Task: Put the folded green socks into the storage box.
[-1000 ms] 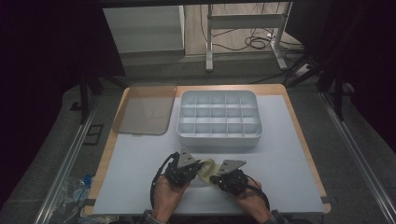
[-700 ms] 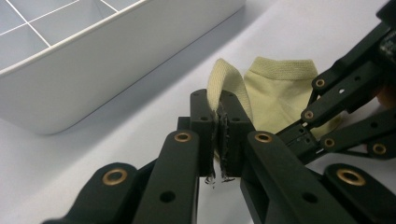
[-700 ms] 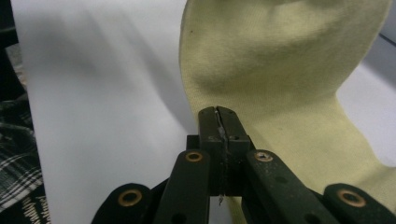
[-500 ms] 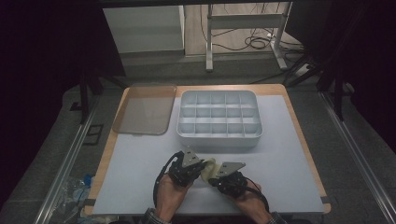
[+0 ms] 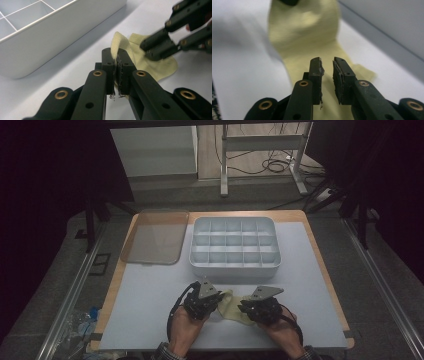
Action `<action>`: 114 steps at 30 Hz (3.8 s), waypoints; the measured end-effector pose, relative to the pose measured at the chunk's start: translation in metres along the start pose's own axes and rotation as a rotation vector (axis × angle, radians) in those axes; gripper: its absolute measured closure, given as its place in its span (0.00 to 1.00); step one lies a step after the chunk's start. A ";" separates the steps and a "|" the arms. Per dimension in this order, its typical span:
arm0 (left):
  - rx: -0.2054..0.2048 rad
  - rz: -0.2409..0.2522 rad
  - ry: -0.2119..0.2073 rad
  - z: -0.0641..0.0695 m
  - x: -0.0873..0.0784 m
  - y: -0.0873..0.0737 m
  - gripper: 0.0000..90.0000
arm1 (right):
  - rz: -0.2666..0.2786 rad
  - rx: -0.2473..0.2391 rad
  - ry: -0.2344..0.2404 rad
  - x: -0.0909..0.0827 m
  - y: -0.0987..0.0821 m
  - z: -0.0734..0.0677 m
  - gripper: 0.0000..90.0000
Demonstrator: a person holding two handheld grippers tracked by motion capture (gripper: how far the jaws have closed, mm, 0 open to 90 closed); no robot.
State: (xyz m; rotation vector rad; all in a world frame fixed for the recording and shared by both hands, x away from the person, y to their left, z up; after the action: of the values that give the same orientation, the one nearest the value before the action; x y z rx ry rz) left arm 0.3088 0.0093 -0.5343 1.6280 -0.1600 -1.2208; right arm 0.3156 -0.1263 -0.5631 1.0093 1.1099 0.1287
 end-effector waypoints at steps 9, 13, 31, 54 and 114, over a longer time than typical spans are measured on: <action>0.016 -0.013 -0.018 0.009 0.009 0.007 0.96 | -0.001 0.038 -0.086 -0.017 -0.009 0.033 0.77; 0.024 -0.020 -0.027 0.014 0.015 0.009 0.96 | -0.006 0.048 -0.094 -0.017 -0.014 0.037 0.76; 0.023 -0.075 -0.081 0.032 0.047 0.011 0.94 | -0.007 0.097 -0.128 -0.020 -0.027 0.052 0.73; -0.016 0.012 -0.084 0.019 0.031 0.022 0.41 | -0.003 0.114 -0.149 -0.034 -0.026 0.062 0.70; -0.107 -0.005 0.010 -0.018 0.028 -0.028 0.19 | -0.003 0.091 -0.116 -0.003 -0.010 0.048 0.55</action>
State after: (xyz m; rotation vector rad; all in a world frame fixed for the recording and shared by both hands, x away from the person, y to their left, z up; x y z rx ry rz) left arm 0.3235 0.0161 -0.5743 1.5422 -0.0828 -1.2054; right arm 0.3486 -0.1631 -0.5653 1.0825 1.0181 0.0169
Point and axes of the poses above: each handheld gripper's, and its own axes: x roughly forward along the jaws, y roughly out of its top, z roughly to its right, the point moved 8 cm from there along x, roughly forward along the jaws, and after that the axes turned 5 degrees about -y, right-handed, at the moved point
